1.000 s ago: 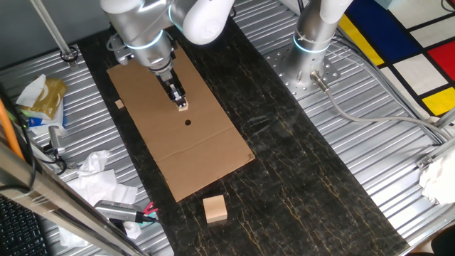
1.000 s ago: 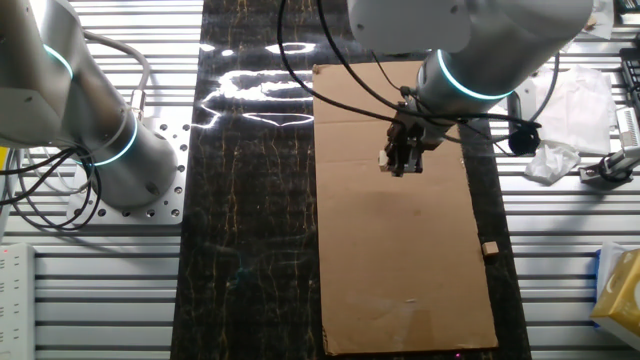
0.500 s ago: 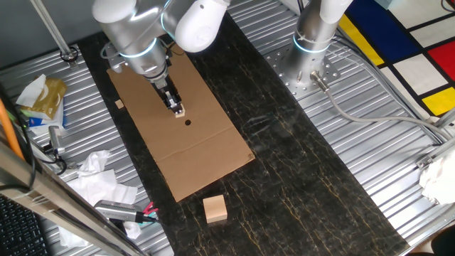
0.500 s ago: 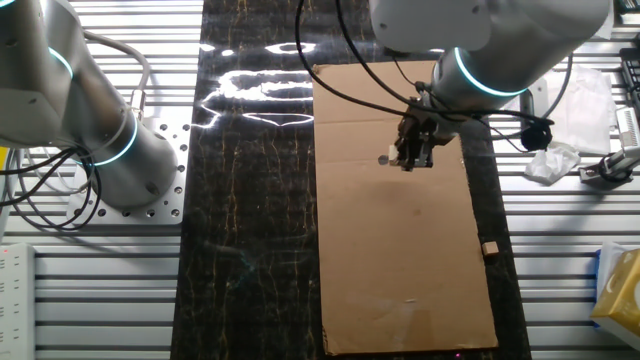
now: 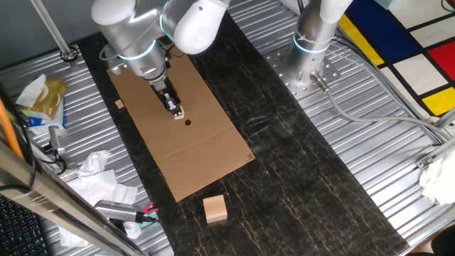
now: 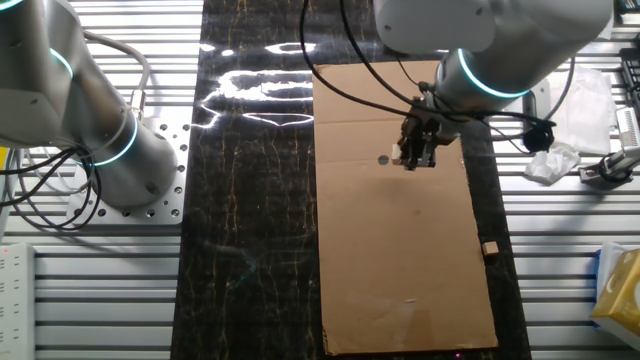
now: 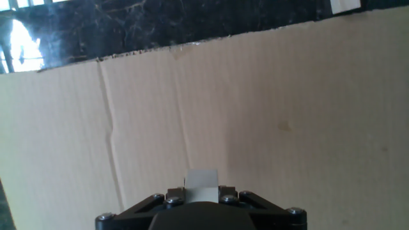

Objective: Grab the block and place it at the designated location

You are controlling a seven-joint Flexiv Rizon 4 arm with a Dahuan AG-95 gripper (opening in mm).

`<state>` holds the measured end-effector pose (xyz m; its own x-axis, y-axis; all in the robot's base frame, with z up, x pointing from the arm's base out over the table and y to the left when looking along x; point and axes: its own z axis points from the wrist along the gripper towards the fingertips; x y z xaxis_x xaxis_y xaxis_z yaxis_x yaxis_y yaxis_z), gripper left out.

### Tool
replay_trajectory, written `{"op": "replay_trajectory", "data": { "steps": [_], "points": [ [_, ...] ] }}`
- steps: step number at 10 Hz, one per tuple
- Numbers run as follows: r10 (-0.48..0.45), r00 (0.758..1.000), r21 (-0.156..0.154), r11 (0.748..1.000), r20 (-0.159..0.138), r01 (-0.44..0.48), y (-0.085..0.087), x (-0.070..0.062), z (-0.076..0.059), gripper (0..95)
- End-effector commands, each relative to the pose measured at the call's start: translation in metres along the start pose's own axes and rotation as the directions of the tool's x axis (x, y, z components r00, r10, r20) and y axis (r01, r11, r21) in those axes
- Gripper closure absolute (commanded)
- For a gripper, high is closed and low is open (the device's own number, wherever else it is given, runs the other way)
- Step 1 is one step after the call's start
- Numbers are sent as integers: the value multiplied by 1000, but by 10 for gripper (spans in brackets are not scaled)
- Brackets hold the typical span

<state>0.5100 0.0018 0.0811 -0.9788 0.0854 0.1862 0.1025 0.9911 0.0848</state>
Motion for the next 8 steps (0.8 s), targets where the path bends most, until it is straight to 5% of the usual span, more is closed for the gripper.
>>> {"op": "replay_trajectory", "data": {
  "steps": [1,8],
  "points": [
    [6,1000,1,1000,-1,-6,0,2,-1,950],
    [48,999,-34,998,-16,-48,3,2,3,950]
  ]
}}
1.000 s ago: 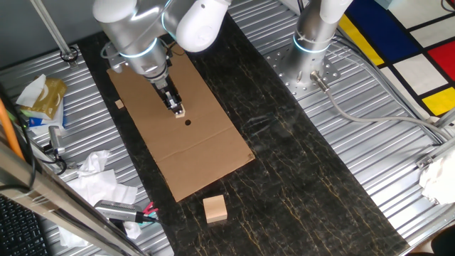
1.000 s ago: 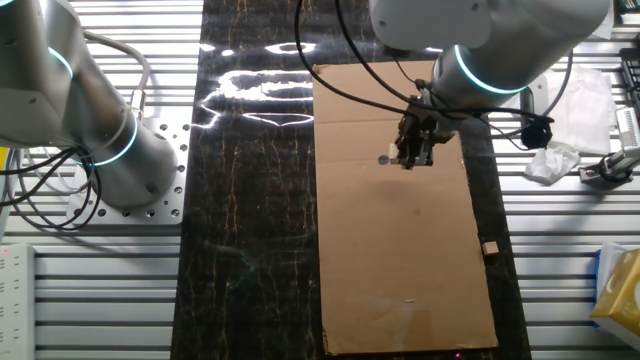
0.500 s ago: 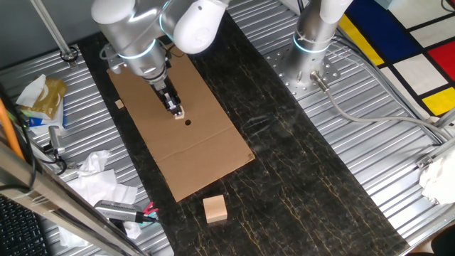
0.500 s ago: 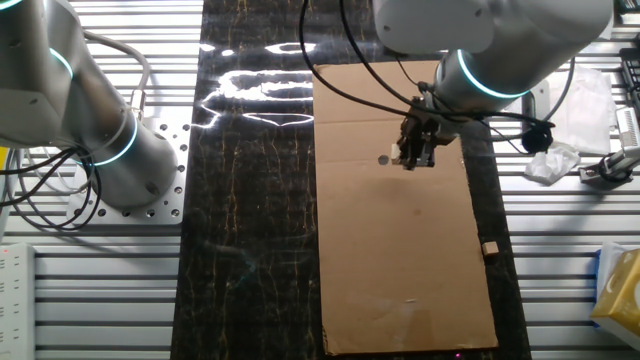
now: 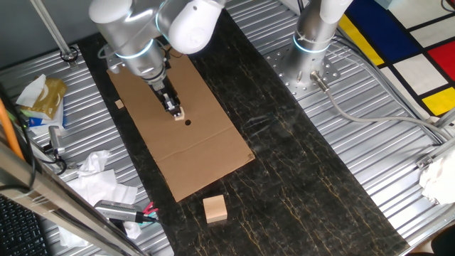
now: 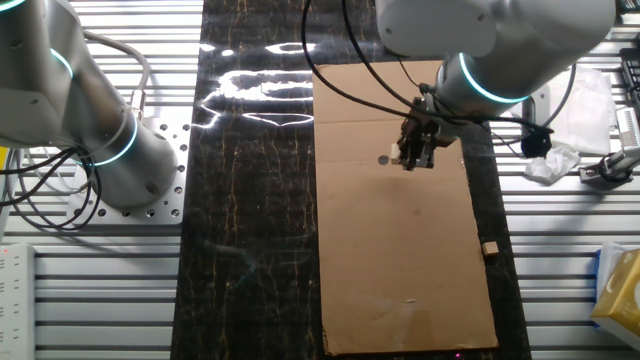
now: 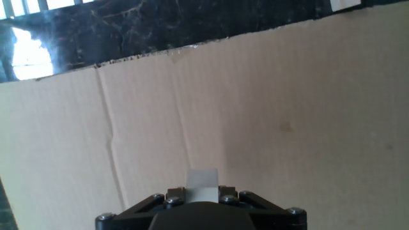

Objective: Grab the block and place it at the designated location

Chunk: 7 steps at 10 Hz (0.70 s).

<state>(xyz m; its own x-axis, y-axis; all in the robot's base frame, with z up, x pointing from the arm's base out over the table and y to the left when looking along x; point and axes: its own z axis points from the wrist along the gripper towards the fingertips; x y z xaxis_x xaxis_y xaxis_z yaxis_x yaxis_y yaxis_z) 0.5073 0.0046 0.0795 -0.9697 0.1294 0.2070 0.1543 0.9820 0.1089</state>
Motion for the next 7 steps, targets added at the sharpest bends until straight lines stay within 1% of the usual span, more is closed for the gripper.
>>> {"op": "replay_trajectory", "data": {
  "steps": [1,3,4,5,7],
  "points": [
    [10,1000,-4,1000,1,-10,3,1,4,950],
    [22,1000,1,1000,-4,-22,7,3,6,950],
    [29,1000,6,1000,-11,-29,8,4,8,950],
    [31,999,10,999,-27,-31,9,4,9,950],
    [45,998,14,999,-38,-45,9,4,11,950]
  ]
}}
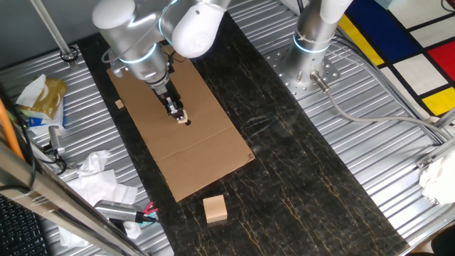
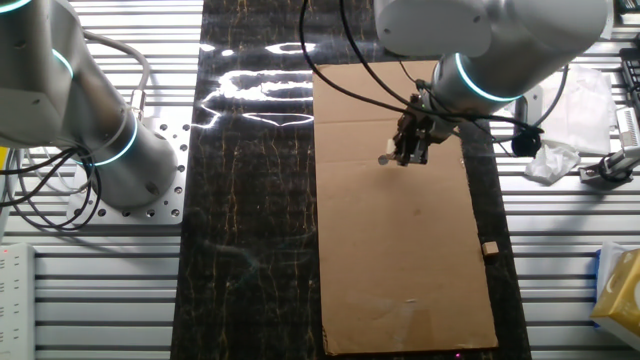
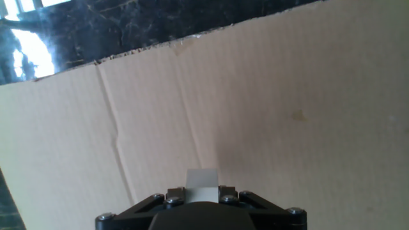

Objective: Grab the block and place it at the designated location

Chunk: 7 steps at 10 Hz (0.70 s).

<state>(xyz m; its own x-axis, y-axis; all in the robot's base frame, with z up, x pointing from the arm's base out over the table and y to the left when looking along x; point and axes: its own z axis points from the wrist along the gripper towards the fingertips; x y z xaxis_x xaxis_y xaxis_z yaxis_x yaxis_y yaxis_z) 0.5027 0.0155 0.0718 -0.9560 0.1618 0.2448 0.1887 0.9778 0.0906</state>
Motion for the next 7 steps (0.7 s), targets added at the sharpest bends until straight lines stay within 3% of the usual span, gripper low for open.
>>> {"op": "replay_trajectory", "data": {
  "steps": [1,7],
  "points": [
    [13,1000,3,1000,-8,-12,0,0,2,950],
    [16,1000,0,1000,-25,-16,-4,2,8,950]
  ]
}}
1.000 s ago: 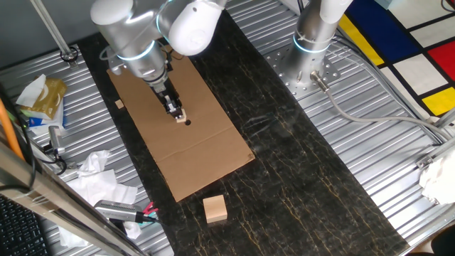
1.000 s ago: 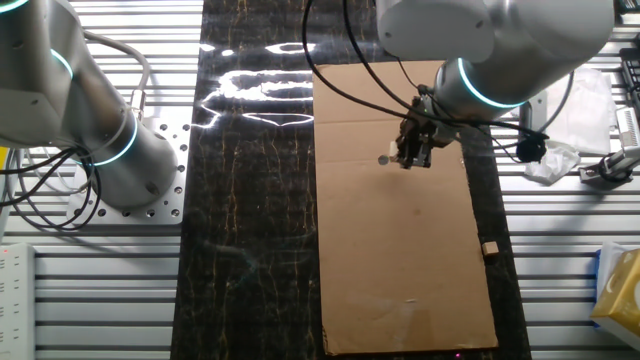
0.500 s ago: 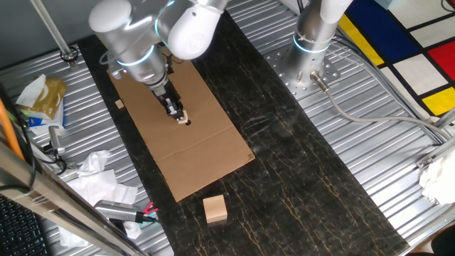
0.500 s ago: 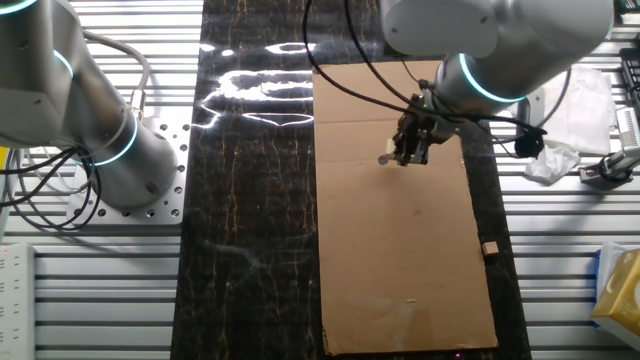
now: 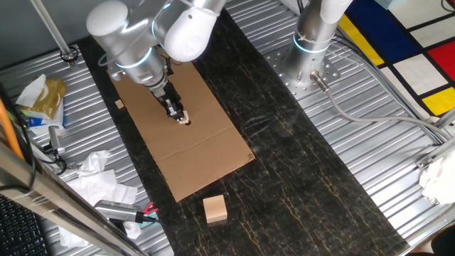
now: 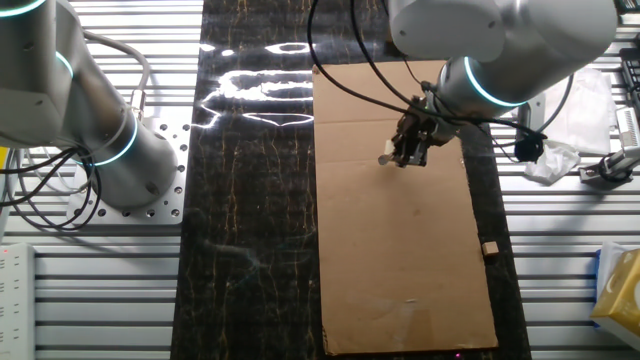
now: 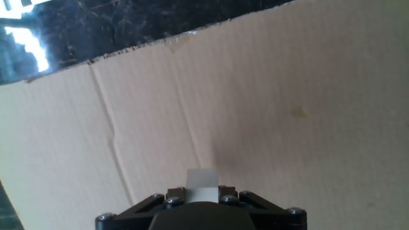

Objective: Grab the block and place it at the designated location

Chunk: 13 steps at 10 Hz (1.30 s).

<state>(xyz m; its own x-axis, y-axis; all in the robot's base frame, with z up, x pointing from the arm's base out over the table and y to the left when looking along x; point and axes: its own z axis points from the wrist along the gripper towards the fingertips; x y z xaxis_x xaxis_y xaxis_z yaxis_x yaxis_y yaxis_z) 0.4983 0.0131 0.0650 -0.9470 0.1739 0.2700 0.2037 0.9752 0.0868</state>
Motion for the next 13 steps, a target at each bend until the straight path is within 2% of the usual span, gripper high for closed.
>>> {"op": "replay_trajectory", "data": {
  "steps": [1,13],
  "points": [
    [1,1000,-3,1000,0,-1,-1,0,2,950],
    [9,1000,-22,1000,7,-9,-5,1,12,950]
  ]
}}
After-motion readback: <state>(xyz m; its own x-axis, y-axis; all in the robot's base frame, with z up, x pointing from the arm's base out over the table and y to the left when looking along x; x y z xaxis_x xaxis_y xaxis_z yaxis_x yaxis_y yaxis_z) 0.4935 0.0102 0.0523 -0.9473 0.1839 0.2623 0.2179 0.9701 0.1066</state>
